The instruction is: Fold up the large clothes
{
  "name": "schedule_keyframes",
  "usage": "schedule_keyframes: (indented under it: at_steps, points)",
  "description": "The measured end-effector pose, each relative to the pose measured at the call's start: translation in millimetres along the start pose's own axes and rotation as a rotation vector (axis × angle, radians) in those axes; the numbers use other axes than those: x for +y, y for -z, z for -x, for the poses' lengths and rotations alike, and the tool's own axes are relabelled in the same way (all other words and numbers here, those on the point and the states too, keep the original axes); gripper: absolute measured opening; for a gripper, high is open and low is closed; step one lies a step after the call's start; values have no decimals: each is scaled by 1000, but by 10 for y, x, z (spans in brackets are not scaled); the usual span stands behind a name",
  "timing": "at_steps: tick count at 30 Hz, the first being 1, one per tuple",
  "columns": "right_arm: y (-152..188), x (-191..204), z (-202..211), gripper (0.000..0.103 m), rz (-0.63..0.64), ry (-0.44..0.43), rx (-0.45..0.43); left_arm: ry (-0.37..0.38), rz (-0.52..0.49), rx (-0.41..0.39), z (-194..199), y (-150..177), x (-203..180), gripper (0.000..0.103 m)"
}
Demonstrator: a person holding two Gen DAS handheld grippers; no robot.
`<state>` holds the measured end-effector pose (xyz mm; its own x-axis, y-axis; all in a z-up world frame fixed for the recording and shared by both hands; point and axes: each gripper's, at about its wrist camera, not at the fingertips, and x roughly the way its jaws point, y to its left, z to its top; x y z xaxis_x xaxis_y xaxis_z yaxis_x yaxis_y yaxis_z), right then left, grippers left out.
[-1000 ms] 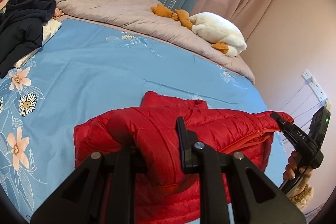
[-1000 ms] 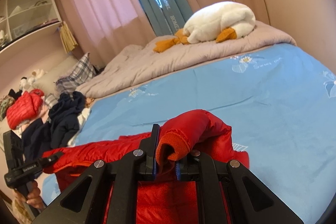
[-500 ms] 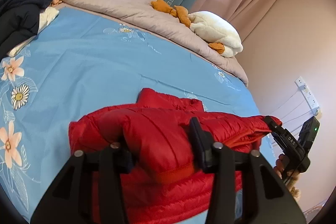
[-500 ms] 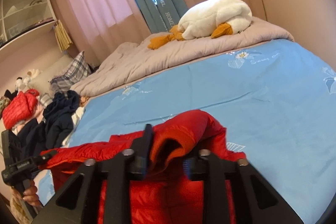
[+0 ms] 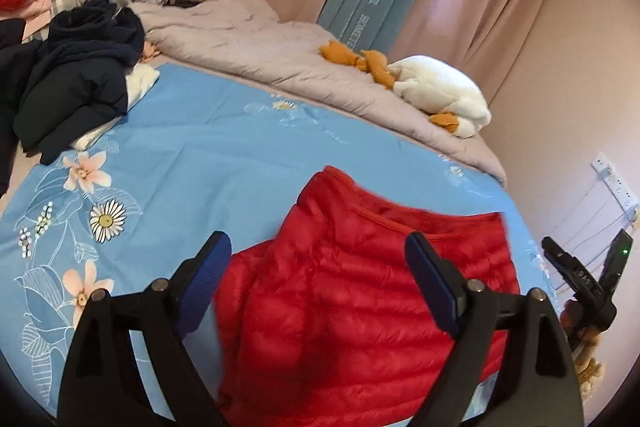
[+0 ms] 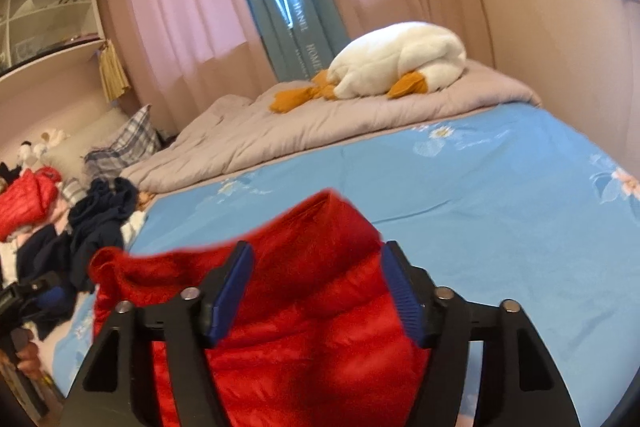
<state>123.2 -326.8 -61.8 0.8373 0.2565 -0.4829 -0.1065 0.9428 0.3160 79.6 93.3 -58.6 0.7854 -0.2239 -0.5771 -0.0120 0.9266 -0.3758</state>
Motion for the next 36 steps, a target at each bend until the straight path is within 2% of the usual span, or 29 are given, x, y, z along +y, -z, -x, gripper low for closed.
schedule_keyframes:
  at_steps: [6,12,15,18,19,20,23,24,25,26,27,31,36]
  points:
    - [3,-78,-143,67,17,38,63,-42,-12,74,-359,-48,109,89]
    - [45,-110,-478,67,53,57,196,-126,-72,175,-863,-32,120,87]
    - [84,-116,-660,67,78,59,264,-124,-91,207,-1035,3,141,81]
    - [121,-129,-802,67,101,73,311,-114,-85,243,-1172,28,189,68]
    - [124,-138,-859,67,109,78,327,-118,-83,253,-1212,29,204,61]
    - [121,-146,-916,67,116,79,342,-122,-80,258,-1246,19,210,49]
    - [106,-180,-1052,66,123,79,378,-117,-65,271,-1323,10,250,26]
    - [101,-199,-1097,64,117,83,387,-108,-57,272,-1329,8,248,20]
    - [99,-201,-1114,46,118,84,394,-108,-61,271,-1326,11,240,12]
    - [94,-199,-1125,12,123,100,395,-124,-72,257,-1300,10,228,11]
    - [89,-199,-1111,3,130,133,383,-135,-76,243,-1266,6,215,10]
    - [18,-170,-874,2,119,112,295,-120,-47,189,-1100,-77,207,9]
    - [-184,-80,-569,1,107,109,179,-126,-85,120,-952,-215,79,9]
